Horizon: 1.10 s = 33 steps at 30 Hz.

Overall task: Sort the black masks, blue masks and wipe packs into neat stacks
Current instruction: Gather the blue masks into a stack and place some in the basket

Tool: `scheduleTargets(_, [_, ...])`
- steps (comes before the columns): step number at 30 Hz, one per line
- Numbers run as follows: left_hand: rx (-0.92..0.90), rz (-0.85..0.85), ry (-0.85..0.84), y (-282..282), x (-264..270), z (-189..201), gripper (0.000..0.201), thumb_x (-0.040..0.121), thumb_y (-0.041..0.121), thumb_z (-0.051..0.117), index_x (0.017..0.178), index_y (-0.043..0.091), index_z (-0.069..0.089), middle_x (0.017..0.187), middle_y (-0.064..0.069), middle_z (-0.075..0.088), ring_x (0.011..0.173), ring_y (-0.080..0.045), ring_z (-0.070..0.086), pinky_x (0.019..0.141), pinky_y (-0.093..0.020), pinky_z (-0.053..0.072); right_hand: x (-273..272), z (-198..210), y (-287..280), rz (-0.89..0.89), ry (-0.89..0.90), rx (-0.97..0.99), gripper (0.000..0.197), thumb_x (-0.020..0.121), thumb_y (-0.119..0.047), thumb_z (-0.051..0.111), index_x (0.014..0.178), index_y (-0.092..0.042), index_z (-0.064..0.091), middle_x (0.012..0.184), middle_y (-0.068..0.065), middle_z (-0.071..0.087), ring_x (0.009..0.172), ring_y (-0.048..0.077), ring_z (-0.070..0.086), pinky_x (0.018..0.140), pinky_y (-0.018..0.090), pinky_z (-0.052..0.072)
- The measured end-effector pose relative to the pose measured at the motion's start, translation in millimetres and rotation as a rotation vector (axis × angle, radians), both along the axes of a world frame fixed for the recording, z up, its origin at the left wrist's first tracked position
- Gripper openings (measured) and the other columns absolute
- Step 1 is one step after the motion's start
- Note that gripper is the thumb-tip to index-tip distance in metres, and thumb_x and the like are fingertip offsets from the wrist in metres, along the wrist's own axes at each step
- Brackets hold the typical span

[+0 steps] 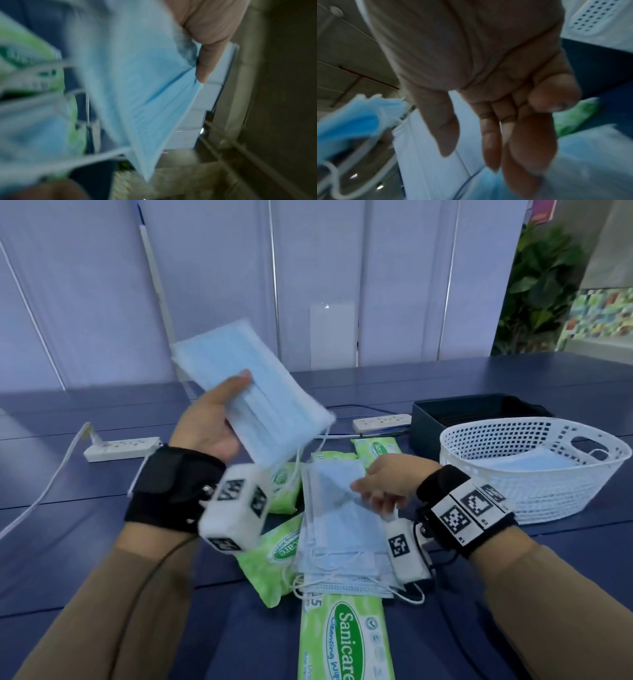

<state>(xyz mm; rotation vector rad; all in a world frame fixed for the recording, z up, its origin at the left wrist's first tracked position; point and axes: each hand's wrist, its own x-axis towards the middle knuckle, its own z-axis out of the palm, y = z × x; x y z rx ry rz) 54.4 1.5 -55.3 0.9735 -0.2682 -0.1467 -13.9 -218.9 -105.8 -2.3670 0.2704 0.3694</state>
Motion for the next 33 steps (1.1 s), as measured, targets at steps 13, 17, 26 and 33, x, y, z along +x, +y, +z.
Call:
scheduleTargets(13, [0.38, -0.074, 0.047, -13, -3, -16, 0.012, 0.089, 0.0, 0.052, 0.094, -0.001, 0.064, 0.083, -0.011, 0.073, 0.068, -0.023, 0.071, 0.059, -0.035, 0.059, 9, -18, -5, 0.031, 0.052, -0.195, 0.032, 0.085, -0.036, 0.064, 0.075, -0.006, 0.056, 0.061, 0.008, 0.063, 0.057, 0.024, 0.058, 0.046, 0.022, 0.041])
scheduleTargets(17, [0.449, -0.162, 0.084, -18, -4, -25, 0.021, 0.087, 0.0, 0.053, 0.104, -0.003, 0.064, 0.104, -0.018, 0.069, 0.082, -0.029, 0.07, 0.07, -0.039, 0.059, 6, -12, -8, 0.02, -0.045, -0.166, 0.025, 0.088, -0.02, 0.059, 0.071, -0.01, 0.045, 0.061, 0.009, 0.058, 0.048, 0.02, 0.055, 0.043, 0.019, 0.038])
scheduleTargets(26, [0.144, -0.208, 0.171, -51, -15, -35, 0.043, 0.089, 0.014, 0.057, 0.129, 0.0, 0.053, 0.125, -0.019, 0.061, 0.11, -0.03, 0.061, 0.094, -0.044, 0.049, 0, 14, 0, 0.092, -0.377, 0.958, 0.029, 0.09, -0.002, 0.044, 0.105, -0.011, 0.067, 0.094, 0.006, 0.071, 0.077, 0.02, 0.065, 0.065, 0.026, 0.053])
scheduleTargets(33, [0.189, -0.214, 0.14, -39, -11, -31, 0.04, 0.082, 0.01, 0.059, 0.12, 0.0, 0.057, 0.118, -0.018, 0.063, 0.099, -0.028, 0.065, 0.082, -0.042, 0.056, 12, 4, 0, -0.022, -0.277, 0.841, 0.042, 0.09, -0.041, 0.055, 0.097, -0.001, 0.066, 0.099, 0.019, 0.069, 0.076, 0.031, 0.063, 0.073, 0.036, 0.052])
